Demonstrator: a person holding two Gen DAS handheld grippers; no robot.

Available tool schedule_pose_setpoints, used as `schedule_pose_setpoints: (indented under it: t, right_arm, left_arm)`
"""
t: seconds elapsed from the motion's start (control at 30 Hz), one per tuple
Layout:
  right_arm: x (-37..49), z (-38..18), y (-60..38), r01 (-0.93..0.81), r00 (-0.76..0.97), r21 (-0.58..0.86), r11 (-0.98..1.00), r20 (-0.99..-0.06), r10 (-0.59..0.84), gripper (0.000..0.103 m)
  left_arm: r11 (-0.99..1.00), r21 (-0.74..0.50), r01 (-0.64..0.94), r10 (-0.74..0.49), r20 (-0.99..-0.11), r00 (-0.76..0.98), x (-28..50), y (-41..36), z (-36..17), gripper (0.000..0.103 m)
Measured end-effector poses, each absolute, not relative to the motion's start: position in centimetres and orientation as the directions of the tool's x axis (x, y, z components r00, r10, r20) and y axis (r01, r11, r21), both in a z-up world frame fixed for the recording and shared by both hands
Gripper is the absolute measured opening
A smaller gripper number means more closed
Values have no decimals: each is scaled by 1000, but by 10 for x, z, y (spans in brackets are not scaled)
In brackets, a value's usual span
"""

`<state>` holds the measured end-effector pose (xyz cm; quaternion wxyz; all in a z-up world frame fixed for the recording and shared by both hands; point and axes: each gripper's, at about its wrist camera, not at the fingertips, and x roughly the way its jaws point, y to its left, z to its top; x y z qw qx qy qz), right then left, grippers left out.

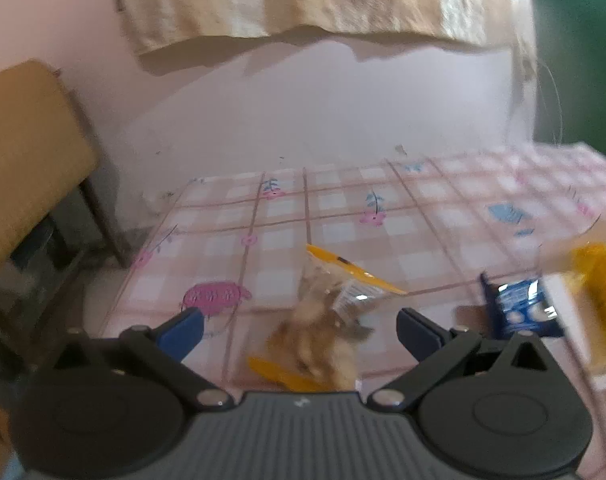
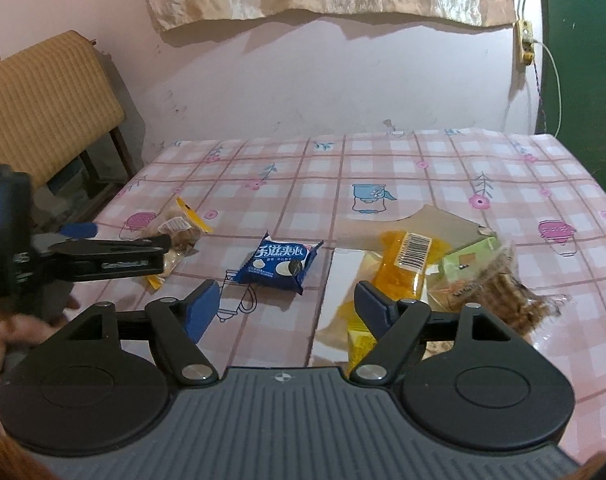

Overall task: Organize snacks
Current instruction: 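Grasp the yellow-top snack bag with the left tool while the right tool grasps the blue cookie pack, then carry the snack bag and blue cookie pack toward the white box with both tools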

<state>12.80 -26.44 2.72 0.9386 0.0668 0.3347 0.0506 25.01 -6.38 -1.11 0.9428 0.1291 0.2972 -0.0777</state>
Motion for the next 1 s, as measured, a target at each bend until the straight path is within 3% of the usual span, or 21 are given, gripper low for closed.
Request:
schedule_pose_setpoints:
  t: [0.17, 0.23, 0.3, 0.4, 0.8, 0.83, 0.9, 1.0]
  right_arm:
    - [149, 16, -261, -42, 754, 174, 984, -641, 145, 101]
    - [159, 12, -257, -35, 744, 182, 983, -651, 148, 103]
    - [168, 7, -254, -32, 736, 185, 982, -661, 149, 103]
    - [182, 0, -246, -23, 725, 176, 984, -675, 137, 103]
    - [258, -44, -204, 43, 663, 120, 992, -746, 62, 100]
    - [261, -46, -201, 45, 662, 110, 993, -748, 53, 97]
    - [265, -51, -197, 40, 655, 106, 994, -754, 55, 65]
    - [266, -52, -187, 18, 668, 73, 997, -743, 42, 58]
  left_arm:
    - [938, 206, 277, -96, -614, 783, 278, -67, -24, 101]
    - [931, 223, 289, -88, -632, 770, 283, -72, -32, 87]
    - [941, 177, 289, -112, -642, 758, 285, -68, -38, 57]
    - [958, 109, 264, -131, -653, 745, 283, -62, -38, 39]
    - [993, 32, 112, -62, -666, 743, 238, -22, -29, 34]
    - [995, 26, 101, -59, -666, 744, 234, -19, -28, 34]
    - [996, 23, 88, -51, -665, 745, 230, -16, -26, 34]
    - [997, 14, 73, -46, -662, 748, 225, -18, -23, 34]
